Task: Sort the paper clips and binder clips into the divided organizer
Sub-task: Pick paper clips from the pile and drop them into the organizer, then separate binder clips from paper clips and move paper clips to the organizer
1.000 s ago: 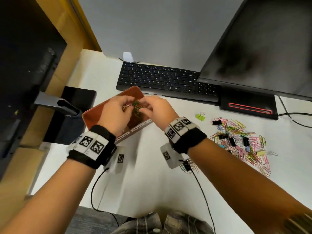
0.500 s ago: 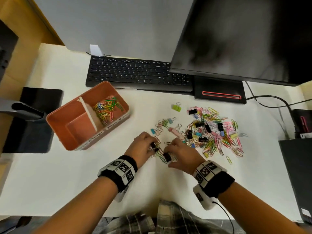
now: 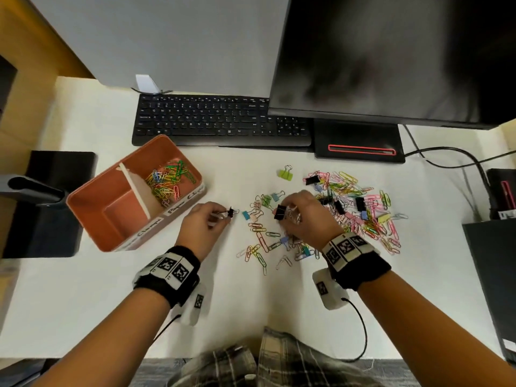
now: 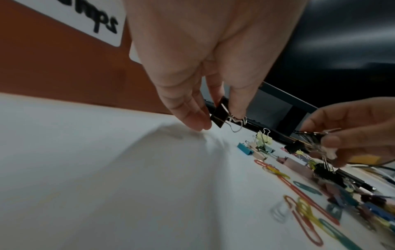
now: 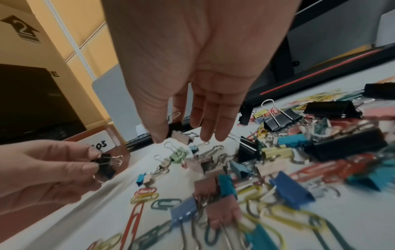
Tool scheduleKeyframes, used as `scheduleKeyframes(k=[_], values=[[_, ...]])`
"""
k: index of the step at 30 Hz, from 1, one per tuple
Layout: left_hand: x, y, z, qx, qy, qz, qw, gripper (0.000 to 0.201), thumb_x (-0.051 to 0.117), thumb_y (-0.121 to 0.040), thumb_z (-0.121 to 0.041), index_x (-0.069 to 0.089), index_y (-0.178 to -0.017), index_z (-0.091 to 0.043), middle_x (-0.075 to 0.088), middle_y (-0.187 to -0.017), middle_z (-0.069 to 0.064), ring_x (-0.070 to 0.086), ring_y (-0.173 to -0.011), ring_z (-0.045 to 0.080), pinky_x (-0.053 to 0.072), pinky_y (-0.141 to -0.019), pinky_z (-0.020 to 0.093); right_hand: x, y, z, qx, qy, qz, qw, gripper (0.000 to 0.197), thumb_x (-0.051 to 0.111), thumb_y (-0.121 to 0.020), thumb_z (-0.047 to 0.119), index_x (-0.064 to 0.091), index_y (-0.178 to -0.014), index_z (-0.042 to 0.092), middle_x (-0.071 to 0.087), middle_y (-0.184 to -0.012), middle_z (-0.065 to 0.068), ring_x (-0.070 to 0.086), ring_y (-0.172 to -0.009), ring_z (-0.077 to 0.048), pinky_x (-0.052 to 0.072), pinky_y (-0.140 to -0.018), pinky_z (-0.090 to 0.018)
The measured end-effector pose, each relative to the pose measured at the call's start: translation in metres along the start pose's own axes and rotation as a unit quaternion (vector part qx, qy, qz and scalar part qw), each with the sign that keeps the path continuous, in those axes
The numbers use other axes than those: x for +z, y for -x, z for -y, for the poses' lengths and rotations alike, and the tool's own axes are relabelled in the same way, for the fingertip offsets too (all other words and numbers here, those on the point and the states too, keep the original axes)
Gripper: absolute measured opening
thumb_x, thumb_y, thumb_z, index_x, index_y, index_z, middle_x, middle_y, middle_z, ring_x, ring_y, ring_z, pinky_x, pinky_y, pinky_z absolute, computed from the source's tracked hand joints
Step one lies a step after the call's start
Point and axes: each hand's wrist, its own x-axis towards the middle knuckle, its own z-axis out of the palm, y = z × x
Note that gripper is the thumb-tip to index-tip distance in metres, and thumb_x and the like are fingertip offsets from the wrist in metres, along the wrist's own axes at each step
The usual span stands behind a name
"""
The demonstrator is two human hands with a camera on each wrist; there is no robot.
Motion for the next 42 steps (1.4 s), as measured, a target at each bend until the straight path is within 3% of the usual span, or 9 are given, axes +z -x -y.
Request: scheduleKeyframes(k=[5, 9, 15, 20, 24, 31, 35, 38, 42], values=[[0.007, 0.009, 0.0, 0.05, -0.103, 0.005, 0.993, 0.044, 0.069, -0.08, -0.016, 0.056, -0.122, -0.015, 0.051, -0.13, 0.011, 0.048, -0.12, 0.024, 0.031, -0.105, 0.029, -0.003, -0.011, -0.003, 0.038, -0.08, 0.011, 0.996, 0.032, 0.065, -0.085, 0.014, 0.047, -0.111, 0.02, 0.059, -0.111, -0.003, 0.062, -0.082, -0.017, 0.05, -0.055, -0.017], [0.013, 0.03, -0.007, 0.161, -0.125, 0.037, 0.978, 0.032, 0.067, -0.082, -0.021, 0.059, -0.112, -0.019, 0.053, -0.108, 0.002, 0.051, -0.093, 0.016, 0.044, -0.089, 0.03, -0.003, -0.011, -0.004, 0.042, -0.1, -0.042, 0.993, 0.055, 0.068, -0.081, 0.011, 0.043, -0.127, 0.026, 0.047, -0.124, 0.002, 0.055, -0.094, -0.012, 0.053, -0.077, -0.026], [0.041, 0.047, 0.004, 0.083, -0.153, 0.155, 0.972, 0.047, 0.072, -0.076, -0.031, 0.053, -0.117, -0.018, 0.049, -0.115, 0.001, 0.049, -0.103, 0.018, 0.045, -0.091, 0.032, 0.019, 0.015, -0.005, -0.04, -0.03, 0.015, 0.999, 0.032, 0.068, -0.081, 0.016, 0.054, -0.11, 0.018, 0.049, -0.099, 0.007, 0.048, -0.074, 0.0, 0.043, -0.071, -0.021], [0.052, 0.038, 0.005, 0.04, -0.123, 0.098, 0.987, 0.029, 0.069, -0.079, -0.021, 0.061, -0.106, -0.013, 0.06, -0.101, 0.006, 0.053, -0.097, 0.023, 0.043, -0.084, 0.029, 0.051, 0.025, -0.013, -0.089, 0.114, 0.082, 0.986, 0.056, 0.07, -0.077, 0.033, 0.048, -0.128, 0.019, 0.05, -0.128, -0.002, 0.048, -0.118, -0.02, 0.044, -0.099, -0.037], [0.054, 0.034, 0.002, 0.045, -0.113, 0.085, 0.989, 0.008, 0.068, -0.079, -0.012, 0.068, -0.087, -0.011, 0.064, -0.085, 0.007, 0.055, -0.086, 0.024, 0.042, -0.076, 0.026, 0.06, 0.012, 0.001, -0.08, 0.162, 0.053, 0.982, 0.059, 0.07, -0.077, 0.032, 0.047, -0.129, 0.018, 0.05, -0.129, -0.006, 0.05, -0.115, -0.027, 0.041, -0.094, -0.04], [0.051, 0.034, 0.004, 0.049, -0.094, 0.081, 0.991, 0.011, 0.064, -0.077, -0.001, 0.066, -0.076, -0.012, 0.053, -0.081, 0.002, 0.052, -0.073, 0.017, 0.037, -0.068, 0.021, 0.056, -0.008, 0.011, -0.053, 0.116, 0.075, 0.989, 0.023, 0.056, -0.089, 0.018, 0.067, -0.105, 0.007, 0.061, -0.106, -0.015, 0.054, -0.104, -0.031, 0.043, -0.088, -0.037], [0.04, 0.038, 0.006, 0.059, -0.07, 0.089, 0.992, 0.009, 0.066, -0.08, -0.006, 0.065, -0.086, -0.013, 0.064, -0.084, 0.004, 0.059, -0.077, 0.019, 0.048, -0.074, 0.027, 0.053, -0.012, 0.013, -0.038, 0.099, 0.105, 0.989, 0.022, 0.054, -0.09, 0.015, 0.067, -0.103, 0.003, 0.058, -0.109, -0.016, 0.052, -0.105, -0.029, 0.039, -0.088, -0.033], [0.036, 0.04, 0.003, 0.05, -0.049, 0.103, 0.992, 0.024, 0.067, -0.081, -0.012, 0.059, -0.103, -0.019, 0.062, -0.079, -0.003, 0.054, -0.067, 0.003, 0.039, -0.066, 0.009, 0.052, -0.015, 0.014, -0.02, 0.086, 0.123, 0.988, 0.019, 0.055, -0.089, 0.014, 0.065, -0.103, 0.005, 0.06, -0.108, -0.015, 0.055, -0.103, -0.028, 0.04, -0.087, -0.032], [0.041, 0.041, 0.0, 0.067, -0.041, 0.133, 0.988, 0.027, 0.066, -0.082, -0.015, 0.06, -0.108, -0.02, 0.06, -0.079, -0.005, 0.049, -0.063, -0.001, 0.037, -0.064, 0.006, 0.05, -0.018, 0.018, 0.012, 0.067, 0.126, 0.99, 0.023, 0.059, -0.086, 0.01, 0.061, -0.109, 0.008, 0.063, -0.109, -0.013, 0.058, -0.102, -0.026, 0.045, -0.088, -0.032]])
